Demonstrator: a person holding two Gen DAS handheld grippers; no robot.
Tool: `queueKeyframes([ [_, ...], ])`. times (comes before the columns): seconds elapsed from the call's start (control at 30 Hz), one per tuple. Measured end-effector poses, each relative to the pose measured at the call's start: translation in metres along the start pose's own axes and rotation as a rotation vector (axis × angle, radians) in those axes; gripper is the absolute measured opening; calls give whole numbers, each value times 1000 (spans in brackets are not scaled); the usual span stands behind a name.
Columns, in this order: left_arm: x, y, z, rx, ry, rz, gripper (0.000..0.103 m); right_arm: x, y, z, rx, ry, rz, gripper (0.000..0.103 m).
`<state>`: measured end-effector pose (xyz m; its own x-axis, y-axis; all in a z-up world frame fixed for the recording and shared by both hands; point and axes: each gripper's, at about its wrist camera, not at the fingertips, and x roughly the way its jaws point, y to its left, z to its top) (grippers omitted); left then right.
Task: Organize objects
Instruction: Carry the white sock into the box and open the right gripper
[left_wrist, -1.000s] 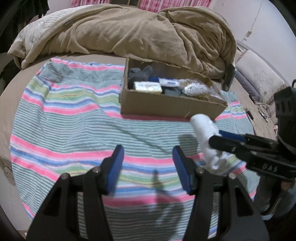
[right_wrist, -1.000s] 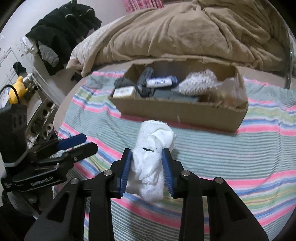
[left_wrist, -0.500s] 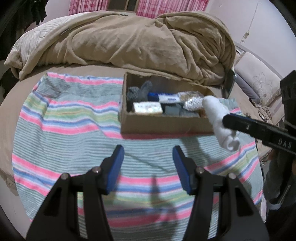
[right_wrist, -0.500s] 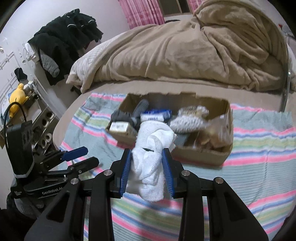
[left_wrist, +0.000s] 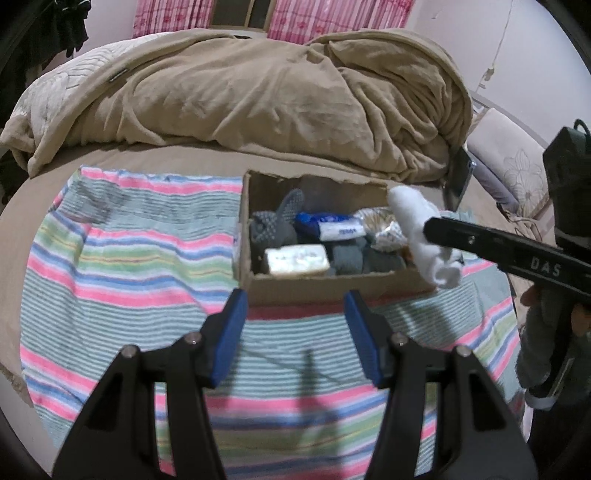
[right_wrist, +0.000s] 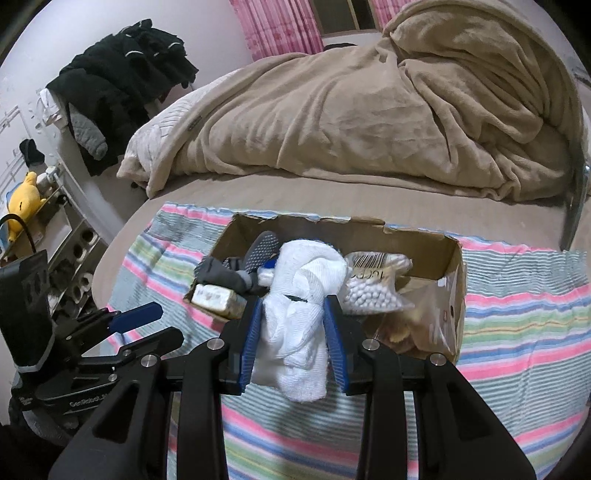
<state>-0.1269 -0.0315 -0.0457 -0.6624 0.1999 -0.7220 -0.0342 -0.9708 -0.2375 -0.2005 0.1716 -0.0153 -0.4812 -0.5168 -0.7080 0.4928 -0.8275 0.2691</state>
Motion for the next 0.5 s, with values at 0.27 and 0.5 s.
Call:
queueKeyframes([
  [0.27, 16, 6, 9, -17, 1, -2, 56, 22, -9, 10, 5, 18, -22, 36],
  [0.5, 25, 13, 13, -30, 0, -4, 56, 45, -15, 12, 17, 35, -36, 36],
])
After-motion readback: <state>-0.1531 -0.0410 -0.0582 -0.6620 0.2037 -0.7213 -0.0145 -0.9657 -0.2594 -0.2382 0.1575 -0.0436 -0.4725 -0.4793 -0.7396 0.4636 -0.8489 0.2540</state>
